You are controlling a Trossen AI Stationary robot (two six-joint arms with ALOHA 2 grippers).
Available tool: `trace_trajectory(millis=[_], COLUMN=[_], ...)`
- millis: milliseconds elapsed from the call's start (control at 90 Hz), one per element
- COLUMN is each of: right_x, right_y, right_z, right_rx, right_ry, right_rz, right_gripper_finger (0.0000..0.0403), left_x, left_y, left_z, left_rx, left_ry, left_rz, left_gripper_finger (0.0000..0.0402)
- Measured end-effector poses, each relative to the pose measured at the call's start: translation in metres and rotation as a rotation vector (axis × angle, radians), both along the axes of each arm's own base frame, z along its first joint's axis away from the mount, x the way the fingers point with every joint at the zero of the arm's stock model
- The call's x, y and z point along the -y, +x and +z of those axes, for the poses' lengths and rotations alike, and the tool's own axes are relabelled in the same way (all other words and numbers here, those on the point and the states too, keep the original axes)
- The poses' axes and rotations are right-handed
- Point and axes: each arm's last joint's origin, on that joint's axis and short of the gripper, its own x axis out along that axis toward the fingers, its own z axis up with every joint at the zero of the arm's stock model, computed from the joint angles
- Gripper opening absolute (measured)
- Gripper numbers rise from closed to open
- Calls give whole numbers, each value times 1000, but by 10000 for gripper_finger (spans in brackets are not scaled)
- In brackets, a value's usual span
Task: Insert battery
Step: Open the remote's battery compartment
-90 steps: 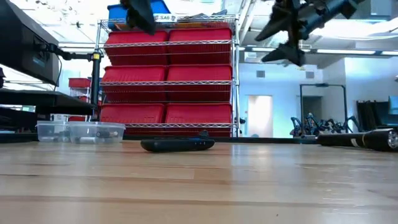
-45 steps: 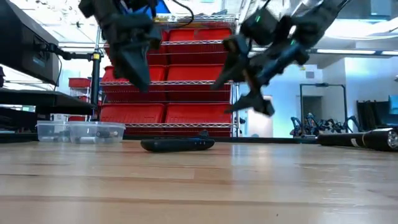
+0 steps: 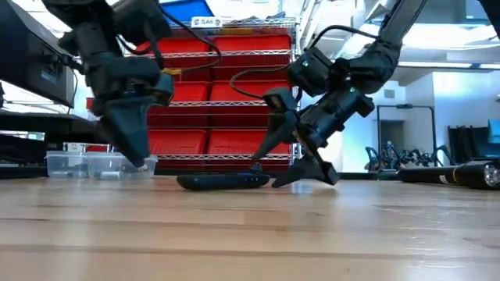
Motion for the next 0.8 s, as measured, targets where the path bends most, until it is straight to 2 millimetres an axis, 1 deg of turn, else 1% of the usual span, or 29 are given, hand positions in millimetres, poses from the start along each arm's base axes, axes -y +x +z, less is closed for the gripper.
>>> trace_trajectory(millis=[111,211,267,333,422,511,611,800], right_x=[-2,-4,-4,-4,-5,-8,-14,-35], right_y=[2,2,2,2,2,3,4,7], right_z=[1,1,0,0,0,0,1,1], right_rx=[22,28,27,27,26,30,41,33], right_ry=[-7,-34,-37,-36,-33,-38,-43,7], right_rz=[15,37,40,39,39,51,69,92], right_gripper_finger=[255,255,255,255,255,255,255,255], left_x=[9,12,14,17,18,18,18,11], left_y=[8,20,25,35,45,55,63,70], left_z=[-6,-19,-32,-40,-48,-49,-44,-38], left_rx=[44,58,39,82,91,101,116,137], left_ry=[58,72,66,31,15,18,54,76], left_rz=[17,1,10,32,51,48,13,45], left_gripper_finger=[141,141,141,141,141,141,141,141])
